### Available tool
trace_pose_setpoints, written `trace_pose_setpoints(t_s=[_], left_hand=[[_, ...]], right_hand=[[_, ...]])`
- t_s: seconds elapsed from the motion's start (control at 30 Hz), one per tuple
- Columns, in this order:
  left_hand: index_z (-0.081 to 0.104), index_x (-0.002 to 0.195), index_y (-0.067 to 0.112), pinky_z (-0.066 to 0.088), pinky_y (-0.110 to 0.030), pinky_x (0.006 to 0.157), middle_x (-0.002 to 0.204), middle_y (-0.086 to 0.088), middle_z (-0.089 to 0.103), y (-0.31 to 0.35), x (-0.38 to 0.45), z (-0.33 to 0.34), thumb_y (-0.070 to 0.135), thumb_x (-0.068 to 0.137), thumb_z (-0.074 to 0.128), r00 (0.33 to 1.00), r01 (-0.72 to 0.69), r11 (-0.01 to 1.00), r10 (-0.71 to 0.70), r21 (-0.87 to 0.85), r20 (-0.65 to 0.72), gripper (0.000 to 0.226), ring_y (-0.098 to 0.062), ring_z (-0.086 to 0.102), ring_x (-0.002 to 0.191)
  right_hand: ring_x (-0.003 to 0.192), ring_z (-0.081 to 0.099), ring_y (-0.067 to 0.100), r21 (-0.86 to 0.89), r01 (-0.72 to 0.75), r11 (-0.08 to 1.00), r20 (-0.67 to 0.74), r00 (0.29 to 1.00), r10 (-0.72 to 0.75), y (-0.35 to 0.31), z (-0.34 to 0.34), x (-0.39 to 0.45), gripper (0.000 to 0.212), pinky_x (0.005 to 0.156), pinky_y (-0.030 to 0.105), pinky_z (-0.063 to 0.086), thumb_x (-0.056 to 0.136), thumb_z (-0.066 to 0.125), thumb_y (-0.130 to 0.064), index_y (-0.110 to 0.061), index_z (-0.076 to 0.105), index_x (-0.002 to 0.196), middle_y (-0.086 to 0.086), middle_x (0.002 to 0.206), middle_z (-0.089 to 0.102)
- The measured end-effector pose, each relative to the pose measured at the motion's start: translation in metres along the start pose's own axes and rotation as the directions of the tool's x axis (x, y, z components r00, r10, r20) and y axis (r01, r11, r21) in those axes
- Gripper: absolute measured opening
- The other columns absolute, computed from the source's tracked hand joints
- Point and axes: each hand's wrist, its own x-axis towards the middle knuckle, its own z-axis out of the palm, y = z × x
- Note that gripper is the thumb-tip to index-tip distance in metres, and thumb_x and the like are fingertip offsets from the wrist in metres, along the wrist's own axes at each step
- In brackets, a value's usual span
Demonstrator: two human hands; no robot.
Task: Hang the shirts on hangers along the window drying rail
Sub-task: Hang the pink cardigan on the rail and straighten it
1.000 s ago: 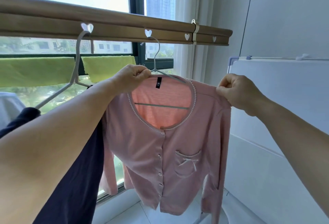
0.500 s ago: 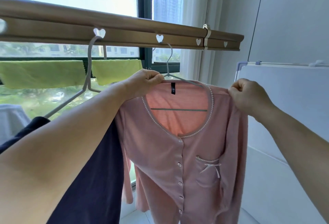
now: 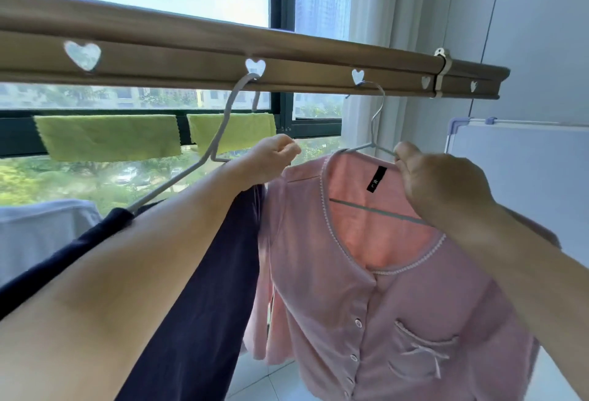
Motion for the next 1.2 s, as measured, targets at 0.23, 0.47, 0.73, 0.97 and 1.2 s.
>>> trace_pose_setpoints(t_s=[0.23,0.47,0.73,0.97,1.2], left_hand=[[0.036,0.134,0.019,0.055,-0.035,0.075,0.107,-0.006,0.052,-0.054,0.008,-0.004,0.011,0.093,0.047,0.959,0.283,0.949,-0.280,0.138,-0.043,0.043,-0.020,0.060,0.087],[0.055,0.116,0.008,0.046,-0.022,0.076,0.100,-0.001,0.059,-0.059,0.019,0.017,-0.003,0.085,0.045,0.975,0.207,0.949,-0.219,0.239,0.024,0.034,-0.016,0.054,0.091],[0.061,0.083,0.007,0.031,-0.007,0.037,0.073,-0.004,0.056,-0.059,0.033,0.027,-0.004,0.079,0.060,0.990,0.138,0.976,-0.139,0.167,-0.005,0.012,-0.011,0.048,0.061],[0.060,0.072,0.007,0.039,-0.029,0.059,0.071,-0.009,0.052,-0.067,0.042,0.016,-0.007,0.080,0.045,0.969,0.228,0.950,-0.202,0.213,-0.141,0.022,-0.020,0.049,0.069],[0.059,0.096,0.019,0.051,-0.032,0.077,0.105,-0.006,0.058,-0.066,0.049,0.004,-0.002,0.081,0.047,0.971,0.196,0.979,-0.186,0.051,-0.149,0.029,-0.019,0.055,0.085]], right_hand=[[0.046,0.032,0.024,-0.042,-0.077,0.996,0.022,0.997,0.078,0.002,-0.002,-0.006,0.013,0.050,0.028,0.028,0.093,0.040,-0.008,-0.015,0.047,0.103,0.000,0.048,0.033],[0.063,0.053,0.039,0.101,-0.082,0.991,-0.020,0.996,0.084,0.008,0.006,-0.013,0.015,0.060,0.035,0.038,0.097,0.038,-0.022,-0.016,0.050,0.103,0.021,0.071,0.063],[0.072,0.058,0.042,0.155,-0.085,0.984,-0.008,0.996,0.087,0.017,-0.003,-0.015,0.020,0.064,0.037,0.042,0.097,0.038,-0.029,-0.017,0.053,0.101,0.019,0.073,0.065],[0.068,0.058,0.041,0.067,-0.061,0.996,-0.028,0.998,0.063,0.023,-0.006,-0.012,0.020,0.058,0.034,0.037,0.096,0.040,-0.030,-0.017,0.054,0.102,0.020,0.071,0.063],[0.066,0.056,0.041,0.099,-0.062,0.993,-0.033,0.997,0.065,0.013,0.000,-0.013,0.020,0.059,0.035,0.037,0.098,0.038,-0.030,-0.015,0.051,0.101,0.019,0.068,0.062]])
